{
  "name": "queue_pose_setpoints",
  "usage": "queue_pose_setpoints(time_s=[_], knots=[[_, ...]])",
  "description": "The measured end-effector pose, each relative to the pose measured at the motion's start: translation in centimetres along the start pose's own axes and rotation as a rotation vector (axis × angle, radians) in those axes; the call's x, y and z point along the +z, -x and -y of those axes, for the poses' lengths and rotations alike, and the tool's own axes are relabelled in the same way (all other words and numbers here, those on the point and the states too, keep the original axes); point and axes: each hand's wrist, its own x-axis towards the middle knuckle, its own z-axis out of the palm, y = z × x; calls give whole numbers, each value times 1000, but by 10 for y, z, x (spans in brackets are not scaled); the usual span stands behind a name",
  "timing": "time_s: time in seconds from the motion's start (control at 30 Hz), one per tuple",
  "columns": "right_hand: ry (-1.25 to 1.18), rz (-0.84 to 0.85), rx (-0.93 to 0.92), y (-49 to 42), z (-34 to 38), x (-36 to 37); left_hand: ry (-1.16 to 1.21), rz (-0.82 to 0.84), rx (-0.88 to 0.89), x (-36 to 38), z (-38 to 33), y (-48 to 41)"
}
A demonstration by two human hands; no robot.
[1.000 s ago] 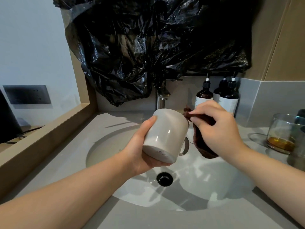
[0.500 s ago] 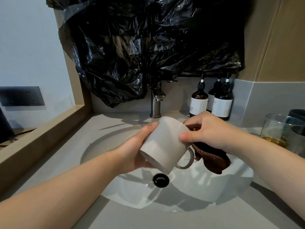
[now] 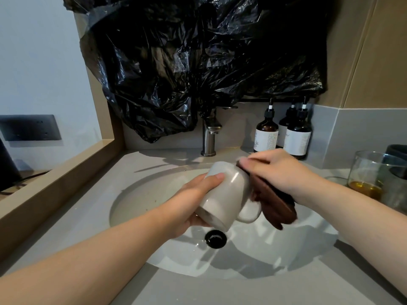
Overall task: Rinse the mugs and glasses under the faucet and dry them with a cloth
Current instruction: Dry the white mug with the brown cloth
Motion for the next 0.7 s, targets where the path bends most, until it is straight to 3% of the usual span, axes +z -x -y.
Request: queue_pose_setpoints(time_s=[0.1, 0.17, 0.3, 0.37, 0.53, 0.63, 0.7], knots=[[-94, -298, 106, -17, 0, -17, 96, -81, -66, 1, -1, -2], [-23, -389, -14, -20, 2, -19, 86, -78, -64, 3, -1, -4], [401, -352, -568, 6, 4, 11, 67, -51, -34, 7, 3, -4], [576, -333, -749, 6, -7, 21, 83, -46, -4, 7, 3, -3], [635, -388, -835, 7, -14, 21, 226, -86, -1, 5, 0, -2], [733, -187, -1023, 21, -19, 39, 221, -62, 10, 2, 1, -3], [744, -161, -1060, 20, -18, 44, 246, -66, 10, 2, 1, -3]])
